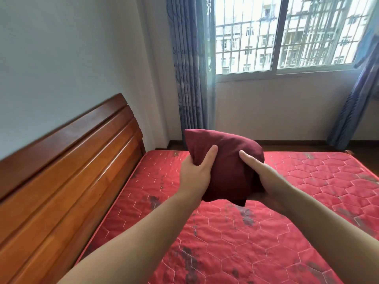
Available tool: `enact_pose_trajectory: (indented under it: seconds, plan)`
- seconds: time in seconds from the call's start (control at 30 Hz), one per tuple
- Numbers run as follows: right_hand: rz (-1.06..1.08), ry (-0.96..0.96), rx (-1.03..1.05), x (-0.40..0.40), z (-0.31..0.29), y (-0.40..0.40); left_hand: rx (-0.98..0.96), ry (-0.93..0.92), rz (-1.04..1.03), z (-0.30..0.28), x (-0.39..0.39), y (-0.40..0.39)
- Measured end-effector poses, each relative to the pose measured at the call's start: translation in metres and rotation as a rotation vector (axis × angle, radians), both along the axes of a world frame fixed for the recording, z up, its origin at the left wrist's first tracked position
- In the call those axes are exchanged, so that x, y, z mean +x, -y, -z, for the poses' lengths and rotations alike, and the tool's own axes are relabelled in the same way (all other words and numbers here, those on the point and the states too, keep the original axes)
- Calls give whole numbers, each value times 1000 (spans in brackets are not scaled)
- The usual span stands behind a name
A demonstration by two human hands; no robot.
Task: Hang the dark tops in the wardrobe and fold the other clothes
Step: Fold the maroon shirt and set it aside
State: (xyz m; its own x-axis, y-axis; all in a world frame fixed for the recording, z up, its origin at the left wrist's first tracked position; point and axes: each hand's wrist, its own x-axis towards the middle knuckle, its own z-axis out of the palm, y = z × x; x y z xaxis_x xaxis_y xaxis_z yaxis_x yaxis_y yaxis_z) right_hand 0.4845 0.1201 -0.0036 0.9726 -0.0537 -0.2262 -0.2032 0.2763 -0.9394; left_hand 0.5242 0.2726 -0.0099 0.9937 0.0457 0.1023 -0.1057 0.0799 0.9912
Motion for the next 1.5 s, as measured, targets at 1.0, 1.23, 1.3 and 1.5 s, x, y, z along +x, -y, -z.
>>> enact_pose_trajectory:
  seconds: [1.0, 1.23, 1.3, 1.5]
  plan:
    - [-142, 586, -441, -165, -35, -352, 355, -14, -887, -38, -299, -330]
    - [-594, 599, -332, -302, -44, -505, 391, -116, -1293, -46, -478, -440]
    - [-711, 610, -308, -336, -43, -534, 362, -160, -1398, -43, -522, -453]
    - [-1136, 554, -196, -424, -31, -594, 317, -275, -1701, -35, -626, -457]
